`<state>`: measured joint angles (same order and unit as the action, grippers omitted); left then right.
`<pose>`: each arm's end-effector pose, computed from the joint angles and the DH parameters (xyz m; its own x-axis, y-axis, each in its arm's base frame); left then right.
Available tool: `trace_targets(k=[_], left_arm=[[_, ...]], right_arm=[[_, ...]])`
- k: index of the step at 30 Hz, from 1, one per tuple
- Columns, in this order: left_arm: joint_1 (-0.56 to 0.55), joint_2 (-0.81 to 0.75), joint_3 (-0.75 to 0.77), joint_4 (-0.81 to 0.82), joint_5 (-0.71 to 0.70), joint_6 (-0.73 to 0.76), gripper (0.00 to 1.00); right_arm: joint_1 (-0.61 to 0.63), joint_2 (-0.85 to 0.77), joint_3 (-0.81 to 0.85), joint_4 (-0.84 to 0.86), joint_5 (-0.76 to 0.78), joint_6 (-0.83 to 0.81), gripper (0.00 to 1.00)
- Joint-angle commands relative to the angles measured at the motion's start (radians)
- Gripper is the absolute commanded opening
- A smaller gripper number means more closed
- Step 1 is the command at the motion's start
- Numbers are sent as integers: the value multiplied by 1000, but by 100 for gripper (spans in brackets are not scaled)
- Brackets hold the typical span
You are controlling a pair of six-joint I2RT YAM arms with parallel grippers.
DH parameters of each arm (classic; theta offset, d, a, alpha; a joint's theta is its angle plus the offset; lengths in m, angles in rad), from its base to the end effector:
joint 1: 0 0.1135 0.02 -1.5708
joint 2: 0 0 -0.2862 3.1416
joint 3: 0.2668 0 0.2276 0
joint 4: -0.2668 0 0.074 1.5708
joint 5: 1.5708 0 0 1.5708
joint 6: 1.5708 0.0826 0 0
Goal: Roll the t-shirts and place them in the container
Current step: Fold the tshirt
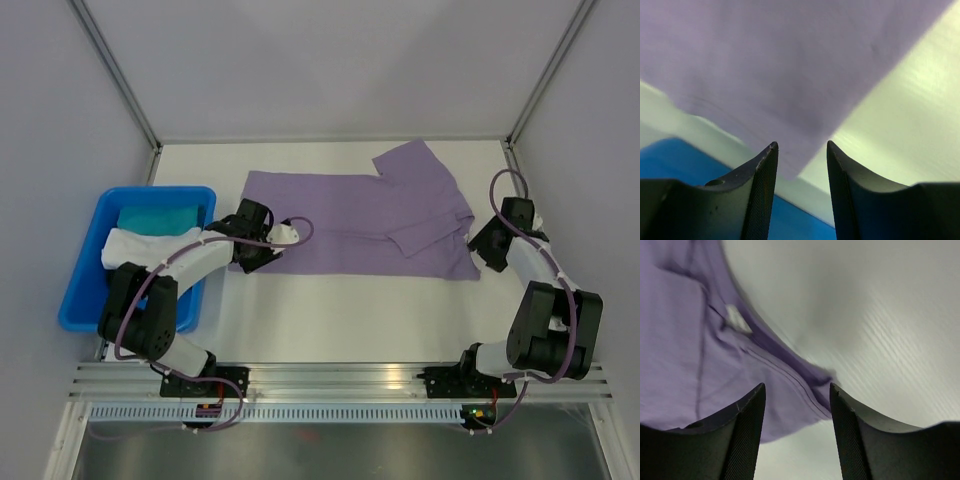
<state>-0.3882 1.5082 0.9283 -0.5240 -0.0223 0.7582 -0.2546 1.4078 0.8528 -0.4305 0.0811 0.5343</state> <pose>0.2683 -0.1077 0.1892 -0.3463 0.8843 -0.3131 0.8364 0.4422 0.3240 0.2675 -0.0765 0.2009 -0.5443 0.6661 -0.5098 0.6641 0.7135 0.2232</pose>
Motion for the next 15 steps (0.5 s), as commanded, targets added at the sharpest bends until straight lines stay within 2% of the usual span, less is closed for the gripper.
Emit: trace_targets(k=[1,7,10,11,13,14,15], left_arm=[[6,53,-95,10,-71,96,50],[11,124,-167,159,-133,113,50],[11,147,-175,191,-140,104,49],[12,147,-184,197,-133,107,47],[11,145,-195,200,-125,110,35],[12,141,-204,200,-119,112,20],[11,139,-207,197,-116,113,11]], right_arm=[[5,-53,-96,-24,-26,38,59],[5,-20,-192,58,5,49,56],[3,19,-198,79,28,49,40],[2,20,-199,76,45,49,26],[-8,-4,-213,78,52,50,16],[-12,-35,-225,85,55,50,7],[-24,-49,-228,85,54,52,3]])
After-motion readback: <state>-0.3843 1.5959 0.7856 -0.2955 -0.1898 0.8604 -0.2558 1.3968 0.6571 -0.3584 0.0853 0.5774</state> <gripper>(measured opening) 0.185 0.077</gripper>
